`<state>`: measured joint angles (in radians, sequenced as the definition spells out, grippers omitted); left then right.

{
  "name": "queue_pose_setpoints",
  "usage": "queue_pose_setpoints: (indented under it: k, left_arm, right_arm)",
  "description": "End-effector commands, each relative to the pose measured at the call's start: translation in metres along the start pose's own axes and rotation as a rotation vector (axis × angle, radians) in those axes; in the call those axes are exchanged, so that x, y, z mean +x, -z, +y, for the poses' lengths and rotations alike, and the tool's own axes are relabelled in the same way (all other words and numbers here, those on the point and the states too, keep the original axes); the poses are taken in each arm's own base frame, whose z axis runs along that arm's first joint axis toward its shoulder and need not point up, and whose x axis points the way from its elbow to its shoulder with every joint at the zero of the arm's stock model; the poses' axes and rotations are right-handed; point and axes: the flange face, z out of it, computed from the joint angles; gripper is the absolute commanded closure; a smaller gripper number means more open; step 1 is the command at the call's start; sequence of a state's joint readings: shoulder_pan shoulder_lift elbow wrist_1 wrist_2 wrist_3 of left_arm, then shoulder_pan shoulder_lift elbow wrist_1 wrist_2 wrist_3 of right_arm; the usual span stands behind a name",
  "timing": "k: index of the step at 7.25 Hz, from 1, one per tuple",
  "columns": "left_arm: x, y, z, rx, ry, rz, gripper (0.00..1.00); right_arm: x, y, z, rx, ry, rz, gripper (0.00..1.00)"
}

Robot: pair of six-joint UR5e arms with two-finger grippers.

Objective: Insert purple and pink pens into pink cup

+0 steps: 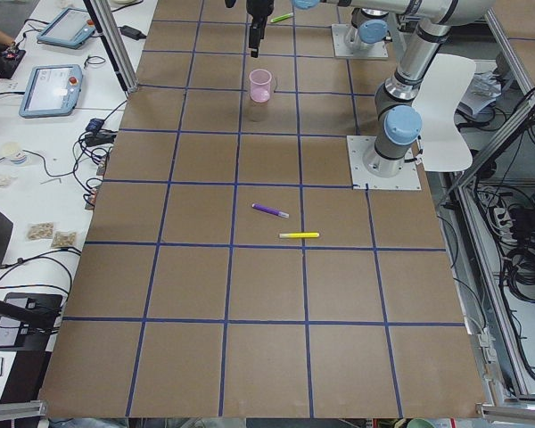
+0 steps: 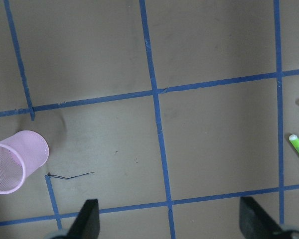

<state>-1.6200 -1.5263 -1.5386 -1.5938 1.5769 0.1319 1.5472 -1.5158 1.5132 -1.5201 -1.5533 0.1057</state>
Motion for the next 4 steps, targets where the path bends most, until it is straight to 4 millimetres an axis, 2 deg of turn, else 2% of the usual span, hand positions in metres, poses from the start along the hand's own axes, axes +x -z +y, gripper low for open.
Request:
queue_pose_setpoints:
  k: [1, 2, 4]
  left_arm:
    - [0.0007, 0.0000, 0.0001, 0.000, -0.001, 0.000, 0.00]
    - [0.0009, 0.0000, 0.0001, 0.000, -0.001, 0.002, 0.00]
    - [0.0000, 0.0000, 0.0000, 0.000, 0.000, 0.000, 0.00]
  right_arm:
    - [0.0022, -0.0030, -0.0008, -0.008, 0.008, 0.003, 0.00]
    - [0.0089, -0.0027, -0.0034, -0.007, -0.006, 0.000, 0.00]
    - [0.0081, -0.0068, -0.0048, -0.017, -0.003, 0.001, 0.00]
